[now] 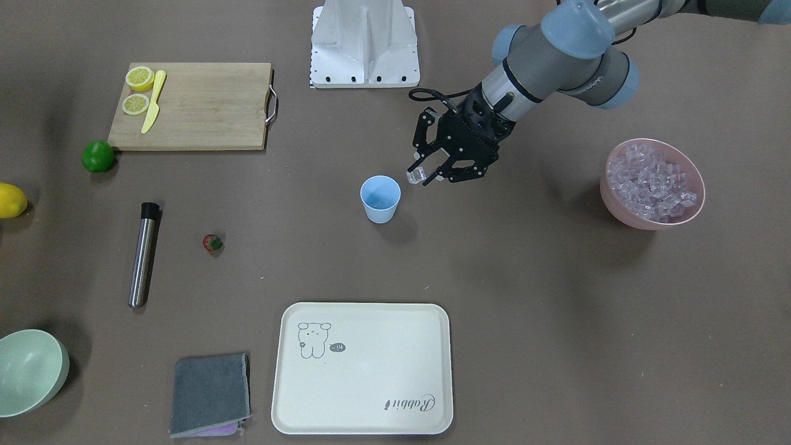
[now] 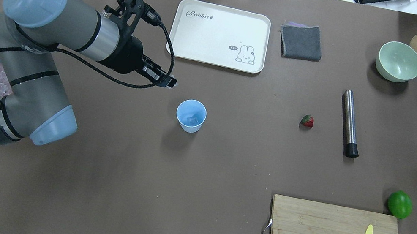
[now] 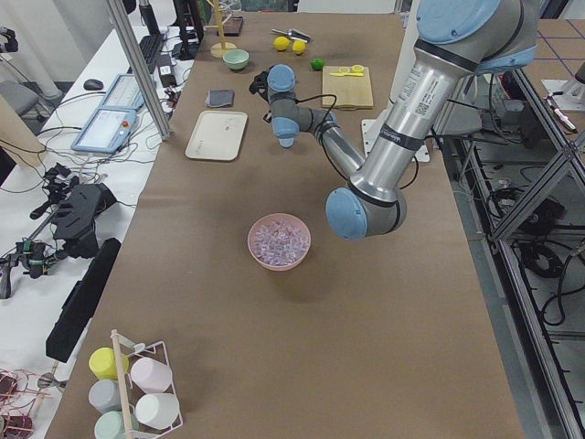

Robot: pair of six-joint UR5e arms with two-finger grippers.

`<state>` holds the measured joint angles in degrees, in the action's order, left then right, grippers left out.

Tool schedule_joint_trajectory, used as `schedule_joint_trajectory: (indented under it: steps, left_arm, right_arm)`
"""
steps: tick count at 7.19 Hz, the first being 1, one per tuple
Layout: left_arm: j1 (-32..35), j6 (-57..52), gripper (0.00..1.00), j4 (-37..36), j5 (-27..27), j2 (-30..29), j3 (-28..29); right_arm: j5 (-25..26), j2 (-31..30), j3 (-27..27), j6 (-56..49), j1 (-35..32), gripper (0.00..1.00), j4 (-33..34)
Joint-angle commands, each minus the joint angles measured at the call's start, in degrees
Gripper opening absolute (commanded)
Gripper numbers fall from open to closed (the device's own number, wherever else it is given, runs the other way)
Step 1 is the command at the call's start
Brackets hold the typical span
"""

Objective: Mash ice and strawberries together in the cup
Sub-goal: 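Carry the ice cube with the left gripper over the light-blue cup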

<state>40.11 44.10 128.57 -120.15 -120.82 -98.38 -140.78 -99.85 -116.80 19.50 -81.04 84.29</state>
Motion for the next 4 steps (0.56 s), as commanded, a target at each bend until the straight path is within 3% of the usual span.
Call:
schedule_joint_trajectory:
  steps: [1,2,3,4]
  left_arm:
    - [-1.6,0.3,0.00,0.0,1.8,-0.2,0.1]
    - [-3.4,0.3,0.00,0.0,3.2,-0.2,1.0]
    - [-7.5,1.1,0.00,0.4,9.8,-0.9,1.5]
    - [-9.2,1.3,0.00,0.9,11.8,-1.2,2.0]
  right_arm:
    - [-2.4,0.4,-0.1,0.3,0.0,1.00,-0.1]
    - [-2.3,0.5,-0.3,0.3,0.0,1.00,-0.1]
    - [-2.3,0.7,-0.4,0.2,0.0,1.00,-0.1]
    - [-2.3,1.0,-0.2,0.4,-0.1,1.00,0.0]
